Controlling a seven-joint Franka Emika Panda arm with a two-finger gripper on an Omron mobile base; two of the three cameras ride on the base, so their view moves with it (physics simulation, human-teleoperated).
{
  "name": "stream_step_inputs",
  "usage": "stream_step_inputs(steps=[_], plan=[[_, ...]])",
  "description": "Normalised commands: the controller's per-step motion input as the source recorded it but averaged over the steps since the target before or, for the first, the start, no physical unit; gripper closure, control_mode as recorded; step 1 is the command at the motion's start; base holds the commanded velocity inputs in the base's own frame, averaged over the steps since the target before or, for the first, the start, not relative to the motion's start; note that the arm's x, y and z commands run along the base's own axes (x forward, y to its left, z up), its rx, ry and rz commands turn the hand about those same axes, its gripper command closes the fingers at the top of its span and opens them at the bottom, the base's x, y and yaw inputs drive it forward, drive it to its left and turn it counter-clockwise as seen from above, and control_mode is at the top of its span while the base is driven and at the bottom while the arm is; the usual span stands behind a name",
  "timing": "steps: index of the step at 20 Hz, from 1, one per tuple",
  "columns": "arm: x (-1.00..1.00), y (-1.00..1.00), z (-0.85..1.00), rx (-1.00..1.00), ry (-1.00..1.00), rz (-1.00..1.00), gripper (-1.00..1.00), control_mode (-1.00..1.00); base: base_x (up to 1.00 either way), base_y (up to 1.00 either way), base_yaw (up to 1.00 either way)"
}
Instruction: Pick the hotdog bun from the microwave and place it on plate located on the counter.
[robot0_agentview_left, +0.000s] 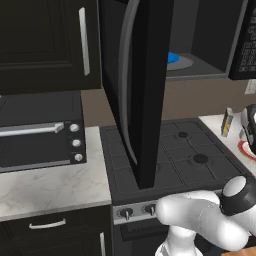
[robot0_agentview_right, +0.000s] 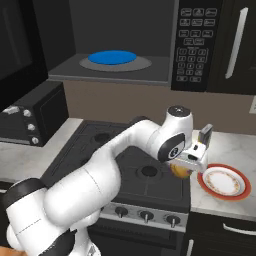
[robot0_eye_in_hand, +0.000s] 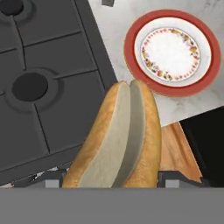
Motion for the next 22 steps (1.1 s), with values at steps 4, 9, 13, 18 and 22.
stream_step_inputs(steps=[4, 9, 13, 18, 22], plan=[[0.76, -0.99, -0.48, 0.11, 0.1, 0.0, 1.0, -1.0, 0.0, 0.0, 0.0], [0.68, -0.84, -0.64, 0.08, 0.0, 0.0, 1.0, -1.0, 0.0, 0.0, 0.0], [0.48, -0.58, -0.55, 0.03, -0.04, 0.0, 1.0, -1.0, 0.0, 0.0, 0.0], [0.54, -0.63, -0.33, 0.04, -0.02, 0.0, 1.0, -1.0, 0.0, 0.0, 0.0], [0.32, -0.55, -0.08, 0.06, 0.0, 0.0, 1.0, -1.0, 0.0, 0.0, 0.0]])
